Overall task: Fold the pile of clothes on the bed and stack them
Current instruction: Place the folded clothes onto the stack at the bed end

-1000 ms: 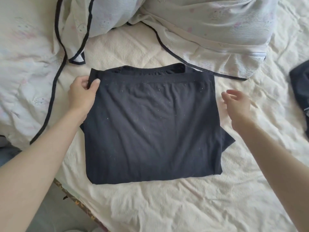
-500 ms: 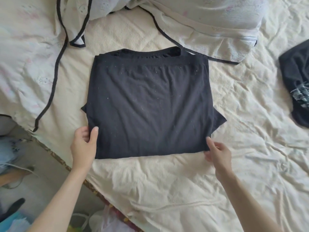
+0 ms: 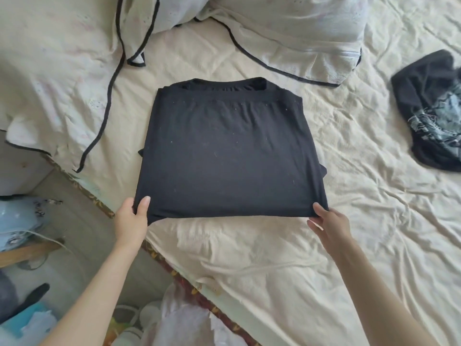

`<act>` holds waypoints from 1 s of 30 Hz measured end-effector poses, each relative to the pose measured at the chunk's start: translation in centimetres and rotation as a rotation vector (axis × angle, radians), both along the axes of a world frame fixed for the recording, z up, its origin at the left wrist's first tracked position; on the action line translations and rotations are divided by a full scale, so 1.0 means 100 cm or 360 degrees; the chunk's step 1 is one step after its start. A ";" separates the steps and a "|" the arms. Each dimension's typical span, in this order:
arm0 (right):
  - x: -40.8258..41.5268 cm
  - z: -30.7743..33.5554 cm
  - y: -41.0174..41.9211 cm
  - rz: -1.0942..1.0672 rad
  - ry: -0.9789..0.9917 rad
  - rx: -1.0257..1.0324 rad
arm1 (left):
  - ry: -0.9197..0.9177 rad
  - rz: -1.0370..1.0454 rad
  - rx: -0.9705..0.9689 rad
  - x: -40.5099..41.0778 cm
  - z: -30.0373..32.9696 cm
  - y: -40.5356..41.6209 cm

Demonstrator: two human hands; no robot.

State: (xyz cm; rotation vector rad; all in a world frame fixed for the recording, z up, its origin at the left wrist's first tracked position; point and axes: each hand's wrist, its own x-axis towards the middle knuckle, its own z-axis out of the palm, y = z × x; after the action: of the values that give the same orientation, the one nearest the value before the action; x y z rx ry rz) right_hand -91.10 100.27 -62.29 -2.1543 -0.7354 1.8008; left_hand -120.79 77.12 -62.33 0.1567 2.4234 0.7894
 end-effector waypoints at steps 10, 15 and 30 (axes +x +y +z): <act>0.024 -0.009 -0.047 -0.0003 -0.0510 0.0066 | -0.0215 0.0084 -0.0051 0.043 0.001 -0.043; -0.016 -0.002 -0.088 0.1409 -0.0829 0.1226 | -0.0319 0.0229 0.0141 0.050 0.016 -0.032; -0.001 0.013 -0.054 0.0175 0.0735 -0.0054 | 0.0363 -0.0620 0.0348 0.147 0.068 0.120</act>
State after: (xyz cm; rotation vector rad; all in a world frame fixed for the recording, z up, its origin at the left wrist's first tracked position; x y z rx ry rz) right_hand -91.21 94.83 -61.01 -1.6398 -0.7182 2.2635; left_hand -106.08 89.13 -55.53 0.8166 2.3928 0.8878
